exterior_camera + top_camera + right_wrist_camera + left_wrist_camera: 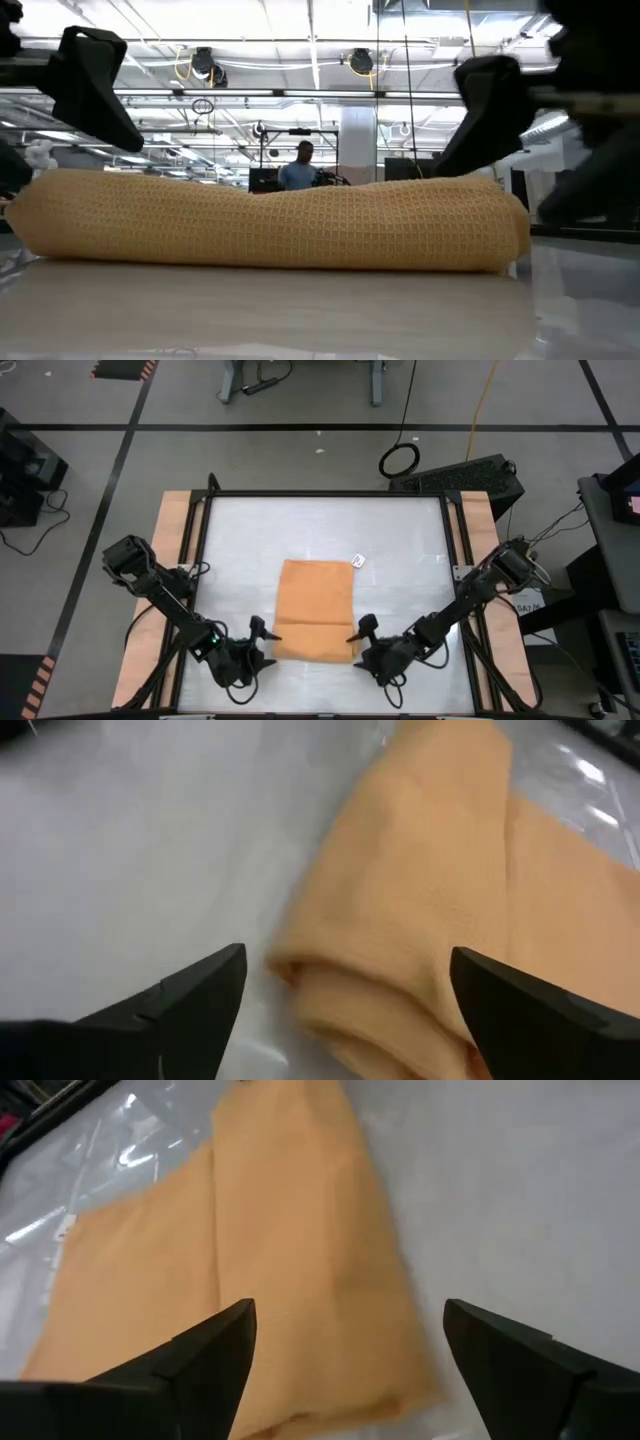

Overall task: Roll towel into tight, uniform cylinder
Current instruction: Roll the yellow towel

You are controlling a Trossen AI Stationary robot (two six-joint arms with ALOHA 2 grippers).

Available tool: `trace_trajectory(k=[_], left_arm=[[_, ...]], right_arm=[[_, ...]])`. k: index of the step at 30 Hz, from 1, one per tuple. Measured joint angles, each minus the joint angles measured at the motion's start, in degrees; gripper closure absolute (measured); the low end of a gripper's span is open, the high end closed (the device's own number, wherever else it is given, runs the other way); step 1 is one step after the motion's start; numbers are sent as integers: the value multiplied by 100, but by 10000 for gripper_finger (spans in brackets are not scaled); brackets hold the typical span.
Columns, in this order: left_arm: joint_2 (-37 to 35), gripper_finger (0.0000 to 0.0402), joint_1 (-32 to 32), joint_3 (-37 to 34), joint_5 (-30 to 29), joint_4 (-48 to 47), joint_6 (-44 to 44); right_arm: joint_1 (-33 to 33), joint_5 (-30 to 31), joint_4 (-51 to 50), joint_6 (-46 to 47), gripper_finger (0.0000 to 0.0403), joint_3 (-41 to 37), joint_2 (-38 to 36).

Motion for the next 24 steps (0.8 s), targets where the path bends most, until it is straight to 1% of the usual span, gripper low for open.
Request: trace_trajectory(k=[5,7,10,13,16,21,24], left_arm=[[0,75,-184,0,-34,670,-111],[1,75,-225,0,-43,702,-223],[156,75,-230,2,-204,640,-397],[447,75,-241,2,-368,674,-228],[766,75,-241,2,-499,898,-55],[1080,75,-191,4,-620,1068,-93],[1163,75,-146,4,-618,1102,-117]], right_arm=[[340,487,508,749,62,0,0],[420,532,661,944,62,0,0],[484,802,712,1161,62,0,0],[488,766,744,901,60,0,0],[474,682,872,685,48,0,117],[339,788,1367,847,9,2,612],[297,808,1855,720,7,2,953]])
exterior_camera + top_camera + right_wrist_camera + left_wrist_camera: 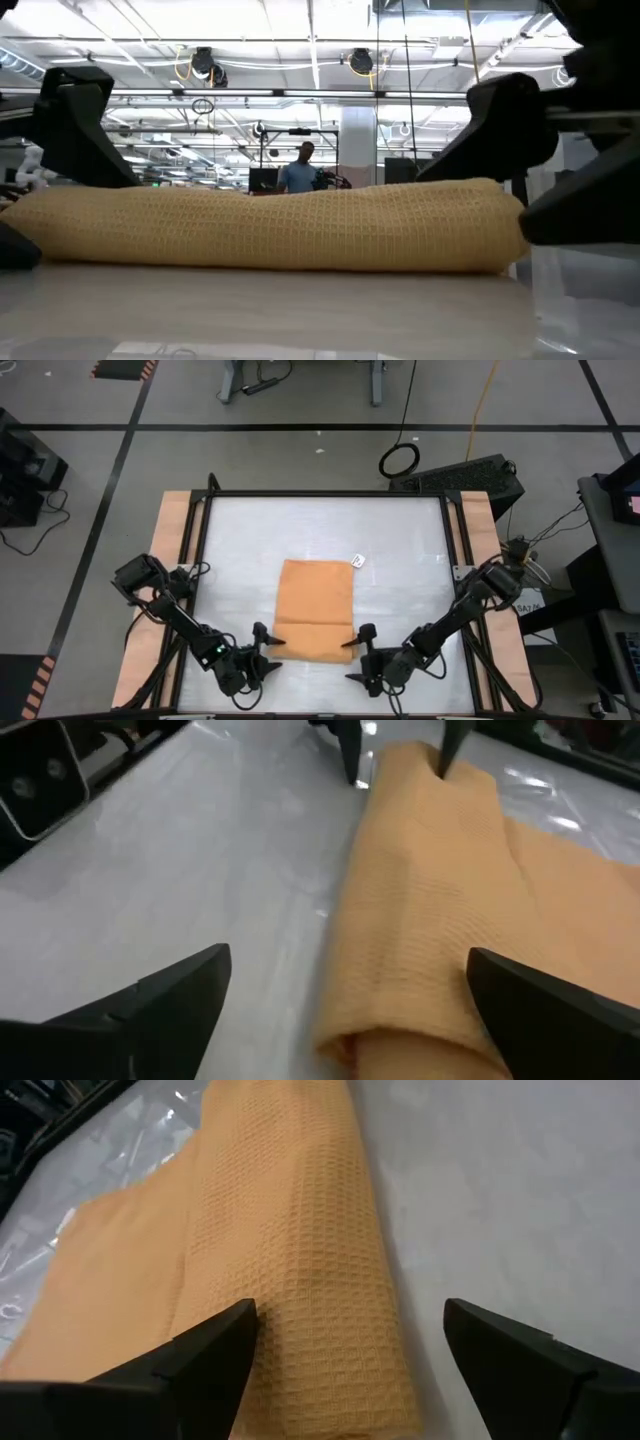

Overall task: Roll towel into tight, uniform cylinder
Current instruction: Roll the yellow towel

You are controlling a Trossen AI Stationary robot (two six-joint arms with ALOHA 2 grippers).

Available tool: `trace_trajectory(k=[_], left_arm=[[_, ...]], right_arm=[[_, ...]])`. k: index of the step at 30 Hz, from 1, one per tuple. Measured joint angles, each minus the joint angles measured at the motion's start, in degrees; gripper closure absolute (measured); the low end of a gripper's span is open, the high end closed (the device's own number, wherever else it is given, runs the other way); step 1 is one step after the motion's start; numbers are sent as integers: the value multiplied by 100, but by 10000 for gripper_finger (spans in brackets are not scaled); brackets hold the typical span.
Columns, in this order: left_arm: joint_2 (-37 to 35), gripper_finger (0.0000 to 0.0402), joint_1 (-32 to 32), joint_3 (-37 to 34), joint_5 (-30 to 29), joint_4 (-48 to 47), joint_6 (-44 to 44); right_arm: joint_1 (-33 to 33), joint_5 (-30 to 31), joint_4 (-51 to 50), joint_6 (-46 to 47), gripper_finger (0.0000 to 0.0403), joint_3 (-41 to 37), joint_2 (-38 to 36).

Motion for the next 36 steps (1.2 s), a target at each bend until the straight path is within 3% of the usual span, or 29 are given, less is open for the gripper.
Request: trace_trajectory(k=[5,11,16,19,31,33,36], left_arm=[[26,75,205,7,194,-41,-516],[22,78,490,11,599,-67,-905],[19,118,684,15,1048,-79,-1281],[17,163,703,15,1148,-23,-1349],[-126,362,725,-6,1360,-17,-1467],[-255,381,724,-12,1540,-59,-1505],[-526,383,805,-11,1735,-173,-1878]], right_arm=[[-53,429,277,375,8,0,323],[-192,405,109,1048,9,2,437],[-224,369,-19,1225,29,9,428],[-235,395,-47,1282,78,9,428],[-351,450,-144,1309,338,6,415],[-344,340,-159,1269,373,0,361],[-358,95,-211,1267,383,-4,195]])
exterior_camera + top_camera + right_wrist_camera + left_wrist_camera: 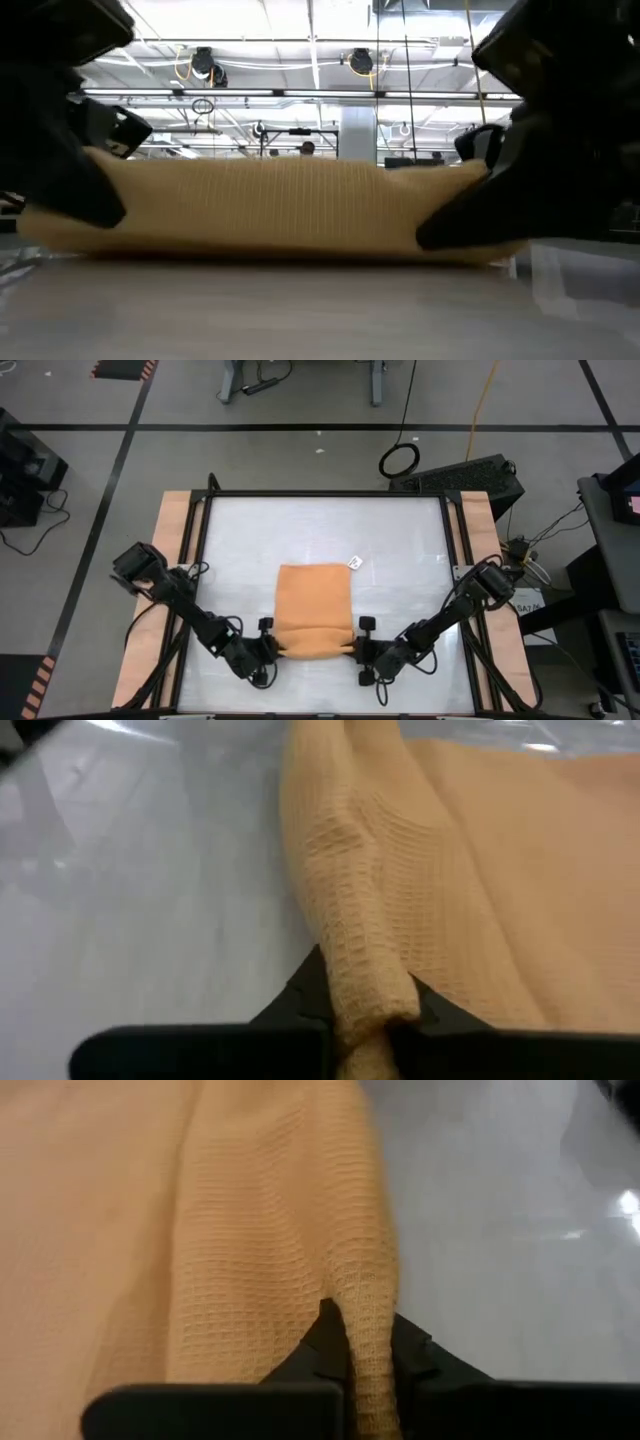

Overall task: Roll towel into tight, uniform cylinder
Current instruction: Roll the yellow towel

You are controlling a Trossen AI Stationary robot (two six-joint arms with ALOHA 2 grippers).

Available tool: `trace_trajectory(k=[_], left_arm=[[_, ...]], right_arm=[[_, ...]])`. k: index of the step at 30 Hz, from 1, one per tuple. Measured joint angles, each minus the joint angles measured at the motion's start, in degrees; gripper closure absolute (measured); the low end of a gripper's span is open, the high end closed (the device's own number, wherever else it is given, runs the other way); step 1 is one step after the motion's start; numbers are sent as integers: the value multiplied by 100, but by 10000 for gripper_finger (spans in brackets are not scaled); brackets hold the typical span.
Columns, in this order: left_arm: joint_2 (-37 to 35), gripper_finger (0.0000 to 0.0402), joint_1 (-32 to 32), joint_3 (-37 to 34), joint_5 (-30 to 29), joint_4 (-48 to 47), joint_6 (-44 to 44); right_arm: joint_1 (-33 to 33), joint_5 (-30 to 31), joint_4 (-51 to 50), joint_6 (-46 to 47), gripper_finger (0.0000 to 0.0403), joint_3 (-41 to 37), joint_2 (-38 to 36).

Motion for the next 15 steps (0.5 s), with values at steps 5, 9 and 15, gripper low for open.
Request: trace_trajectory(k=[5,9,15], left_arm=[[-365,363,339,-4,585,-114,-809],[-460,347,681,0,1359,-193,-1249],[-486,363,1122,0,1902,-476,-1417]], right_arm=[[-183,-178,-213,487,366,-4,-399],[-491,-949,-755,1164,376,-3,-697],[-846,-1764,-1356,1513,379,-4,-1103]])
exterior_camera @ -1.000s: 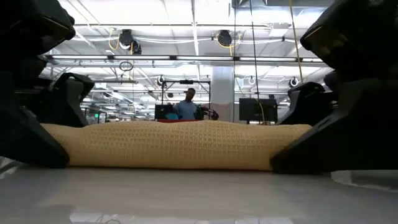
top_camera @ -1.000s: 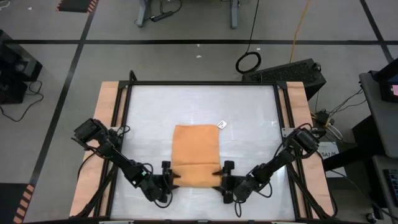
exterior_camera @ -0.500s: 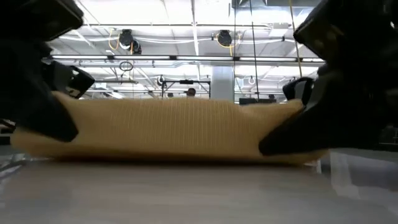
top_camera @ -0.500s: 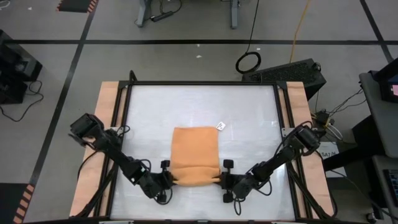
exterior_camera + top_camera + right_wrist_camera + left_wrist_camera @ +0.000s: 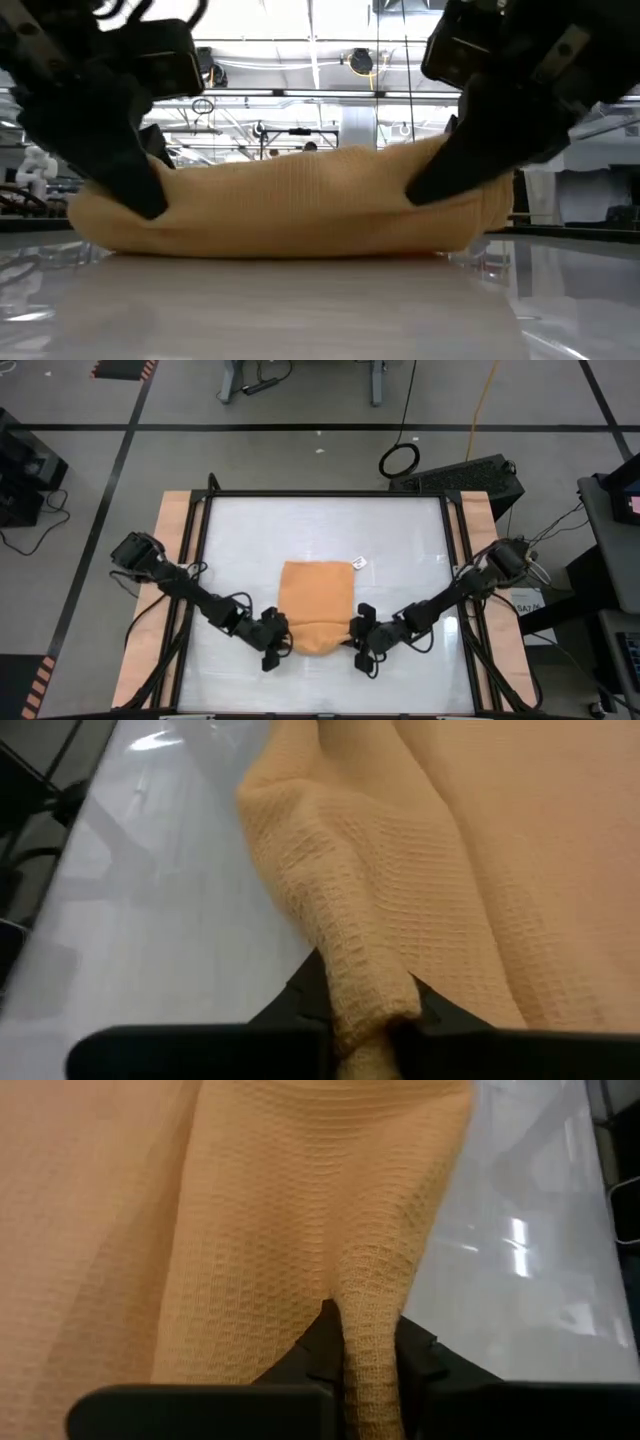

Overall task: Roll towel into tight, uniform cylinder
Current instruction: Roll the yellow towel

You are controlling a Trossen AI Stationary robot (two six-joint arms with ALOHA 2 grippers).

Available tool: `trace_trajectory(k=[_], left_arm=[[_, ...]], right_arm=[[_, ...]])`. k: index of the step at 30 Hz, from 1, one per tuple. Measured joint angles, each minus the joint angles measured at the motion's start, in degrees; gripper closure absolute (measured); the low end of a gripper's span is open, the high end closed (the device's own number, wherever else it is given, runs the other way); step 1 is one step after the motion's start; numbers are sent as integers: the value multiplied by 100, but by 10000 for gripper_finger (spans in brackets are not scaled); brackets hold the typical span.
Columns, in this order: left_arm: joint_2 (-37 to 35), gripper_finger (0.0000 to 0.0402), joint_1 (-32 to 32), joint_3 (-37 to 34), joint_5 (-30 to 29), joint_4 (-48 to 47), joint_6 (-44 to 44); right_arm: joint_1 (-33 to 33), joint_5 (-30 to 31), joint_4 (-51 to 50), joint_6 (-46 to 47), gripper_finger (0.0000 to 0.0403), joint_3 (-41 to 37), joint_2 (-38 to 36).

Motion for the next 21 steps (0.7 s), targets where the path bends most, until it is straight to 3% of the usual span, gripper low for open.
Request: trace_trajectory(k=[8,16,21], left_arm=[[-563,365,51,4,637,482,321],[-588,365,-303,11,616,756,-250],[-479,364,-220,-240,204,642,-703]], right_arm=[[-119,-870,-309,-18,374,0,-726],[176,-1221,-14,837,375,18,-605],[96,-1191,-28,1127,375,17,-406]])
